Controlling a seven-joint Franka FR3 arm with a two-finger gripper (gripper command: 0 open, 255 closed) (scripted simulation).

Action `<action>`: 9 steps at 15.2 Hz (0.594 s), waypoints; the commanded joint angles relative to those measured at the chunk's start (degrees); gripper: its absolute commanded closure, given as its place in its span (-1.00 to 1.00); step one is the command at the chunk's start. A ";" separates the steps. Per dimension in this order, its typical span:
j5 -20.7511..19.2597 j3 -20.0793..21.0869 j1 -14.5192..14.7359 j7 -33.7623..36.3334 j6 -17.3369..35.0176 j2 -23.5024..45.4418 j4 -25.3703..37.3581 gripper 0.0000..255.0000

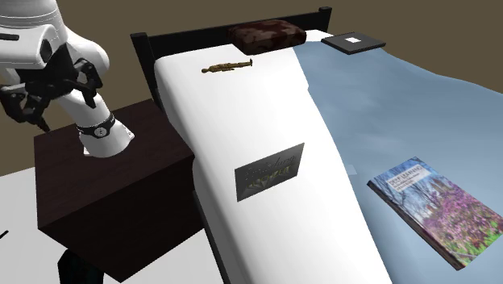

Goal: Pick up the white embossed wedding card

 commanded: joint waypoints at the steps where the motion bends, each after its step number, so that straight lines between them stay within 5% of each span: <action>1: -0.82 0.06 1.02 -3.32 2.60 4.05 2.03 -1.00; 9: -3.08 2.28 5.01 -14.20 10.02 18.71 11.43 -1.00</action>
